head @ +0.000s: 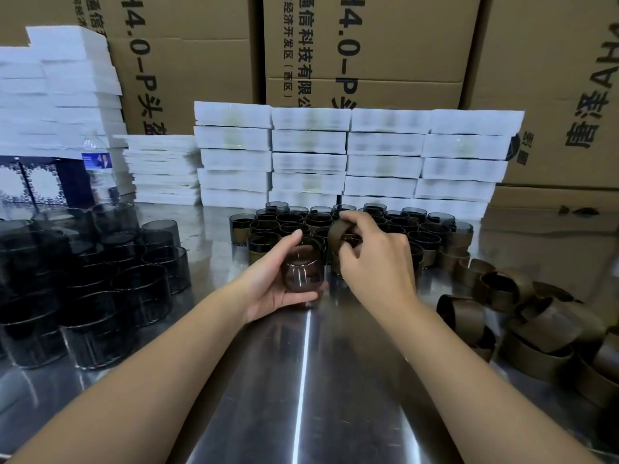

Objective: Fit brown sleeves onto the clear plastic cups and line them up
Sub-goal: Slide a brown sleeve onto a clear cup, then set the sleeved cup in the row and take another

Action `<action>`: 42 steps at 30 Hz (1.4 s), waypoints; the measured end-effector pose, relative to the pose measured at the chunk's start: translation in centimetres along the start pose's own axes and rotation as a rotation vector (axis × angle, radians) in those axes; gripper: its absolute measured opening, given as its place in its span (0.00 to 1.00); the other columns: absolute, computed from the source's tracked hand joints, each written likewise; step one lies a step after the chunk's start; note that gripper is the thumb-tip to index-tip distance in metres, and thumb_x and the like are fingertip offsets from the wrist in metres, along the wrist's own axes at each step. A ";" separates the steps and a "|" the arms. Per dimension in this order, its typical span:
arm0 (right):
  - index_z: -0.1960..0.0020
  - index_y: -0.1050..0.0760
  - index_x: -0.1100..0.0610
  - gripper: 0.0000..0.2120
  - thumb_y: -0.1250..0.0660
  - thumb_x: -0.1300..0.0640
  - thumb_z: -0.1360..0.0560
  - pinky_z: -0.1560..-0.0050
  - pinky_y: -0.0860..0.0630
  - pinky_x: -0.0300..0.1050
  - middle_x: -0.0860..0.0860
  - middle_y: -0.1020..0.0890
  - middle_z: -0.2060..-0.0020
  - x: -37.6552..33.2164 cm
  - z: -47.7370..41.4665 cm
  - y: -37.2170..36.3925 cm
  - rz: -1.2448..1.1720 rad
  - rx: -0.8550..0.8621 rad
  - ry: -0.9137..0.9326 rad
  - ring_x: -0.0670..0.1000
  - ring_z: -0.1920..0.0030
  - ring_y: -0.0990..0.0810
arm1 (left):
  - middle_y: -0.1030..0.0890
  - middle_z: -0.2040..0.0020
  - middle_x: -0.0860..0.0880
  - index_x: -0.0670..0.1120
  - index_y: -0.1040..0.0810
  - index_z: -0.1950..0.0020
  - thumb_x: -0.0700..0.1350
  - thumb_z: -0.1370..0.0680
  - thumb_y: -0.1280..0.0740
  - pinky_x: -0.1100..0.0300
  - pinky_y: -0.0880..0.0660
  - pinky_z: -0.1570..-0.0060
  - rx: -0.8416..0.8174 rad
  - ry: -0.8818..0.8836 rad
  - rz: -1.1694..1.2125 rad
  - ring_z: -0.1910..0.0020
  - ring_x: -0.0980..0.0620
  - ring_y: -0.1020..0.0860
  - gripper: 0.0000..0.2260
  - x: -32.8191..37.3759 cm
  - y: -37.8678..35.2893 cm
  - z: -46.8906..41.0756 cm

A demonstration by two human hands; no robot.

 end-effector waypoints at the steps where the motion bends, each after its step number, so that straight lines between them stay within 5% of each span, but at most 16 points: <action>1: 0.35 0.27 0.51 0.19 0.36 0.60 0.26 0.41 0.35 0.44 0.52 0.16 0.65 -0.4 0.1 0.3 -0.034 0.051 0.034 0.54 0.52 0.21 | 0.16 0.48 0.42 0.49 0.24 0.39 0.65 0.38 0.30 0.58 0.20 0.67 0.018 -0.027 0.006 0.51 0.42 0.16 0.32 0.2 0.1 -0.1; 4: 0.39 0.24 0.52 0.17 0.33 0.60 0.28 0.43 0.34 0.40 0.51 0.16 0.66 -1.1 0.2 0.8 -0.207 0.109 0.070 0.46 0.56 0.23 | 0.16 0.45 0.41 0.48 0.24 0.38 0.68 0.34 0.35 0.56 0.19 0.63 0.034 -0.065 0.022 0.50 0.42 0.16 0.33 0.5 0.3 -0.4; 10: 0.37 0.27 0.49 0.19 0.33 0.58 0.27 0.49 0.25 0.49 0.49 0.17 0.62 -2.2 1.1 -0.5 -0.262 -0.088 0.171 0.52 0.56 0.20 | 0.20 0.40 0.41 0.44 0.19 0.41 0.70 0.34 0.35 0.46 0.21 0.46 -0.128 -0.061 -0.015 0.45 0.43 0.19 0.35 0.1 -0.8 -0.2; 14: 0.37 0.26 0.49 0.19 0.31 0.57 0.28 0.51 0.27 0.45 0.43 0.20 0.61 -2.2 1.1 -0.8 -0.205 -0.086 0.210 0.45 0.64 0.25 | 0.18 0.44 0.43 0.45 0.21 0.40 0.68 0.38 0.31 0.50 0.20 0.49 -0.222 -0.061 -0.042 0.46 0.46 0.18 0.35 -0.2 -1.7 0.2; 20: 0.40 0.24 0.55 0.20 0.31 0.63 0.31 0.54 0.30 0.39 0.43 0.31 0.60 -1.9 0.9 -0.6 -0.234 0.019 0.245 0.42 0.59 0.32 | 0.17 0.51 0.45 0.49 0.17 0.48 0.53 0.32 0.27 0.51 0.20 0.52 -0.275 -0.125 -0.020 0.52 0.49 0.17 0.15 -0.4 -1.8 0.1; 25: 0.43 0.25 0.50 0.17 0.31 0.61 0.30 0.50 0.27 0.39 0.43 0.28 0.54 0.1 0.2 -0.9 -0.437 0.040 -0.060 0.42 0.53 0.28 | 0.16 0.48 0.44 0.48 0.14 0.50 0.52 0.35 0.27 0.48 0.20 0.47 -0.240 -0.185 0.041 0.51 0.46 0.17 0.16 0.2 -1.4 -0.2; 27: 0.43 0.27 0.47 0.16 0.29 0.56 0.29 0.48 0.27 0.37 0.45 0.25 0.50 1.1 0.1 -1.6 -0.503 -0.059 -0.204 0.41 0.50 0.26 | 0.16 0.50 0.42 0.47 0.16 0.49 0.53 0.36 0.27 0.50 0.19 0.53 -0.160 -0.194 0.069 0.52 0.44 0.16 0.19 0.4 -0.8 -0.3; 31: 0.38 0.26 0.49 0.22 0.29 0.47 0.29 0.38 0.26 0.51 0.45 0.21 0.44 2.2 0.7 -3.8 -0.637 -0.331 -0.430 0.46 0.43 0.23 | 0.15 0.50 0.42 0.46 0.21 0.44 0.54 0.31 0.31 0.52 0.19 0.56 -0.086 -0.227 0.071 0.52 0.43 0.16 0.19 0.7 -0.1 -0.4; 37: 0.32 0.28 0.54 0.23 0.32 0.50 0.26 0.39 0.24 0.49 0.49 0.21 0.40 2.4 1.0 -4.8 -0.686 -0.412 -0.435 0.46 0.42 0.22 | 0.16 0.46 0.42 0.47 0.20 0.43 0.53 0.32 0.30 0.50 0.19 0.50 -0.053 -0.305 0.008 0.48 0.44 0.17 0.20 1.3 0.4 -0.4; 42: 0.45 0.20 0.52 0.12 0.35 0.49 0.24 0.42 0.23 0.54 0.49 0.16 0.52 2.9 0.5 -4.8 -0.616 -0.347 -0.385 0.51 0.50 0.18 | 0.17 0.45 0.44 0.53 0.16 0.48 0.53 0.36 0.27 0.51 0.20 0.54 -0.056 -0.332 -0.076 0.48 0.43 0.17 0.17 1.3 0.5 -0.5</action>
Point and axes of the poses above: each hand's wrist, its own z-axis away from the middle knuckle, its own y-axis out of the back of the hand, x = y × z, the point moved 6 cm from there along -z, towards the middle knuckle
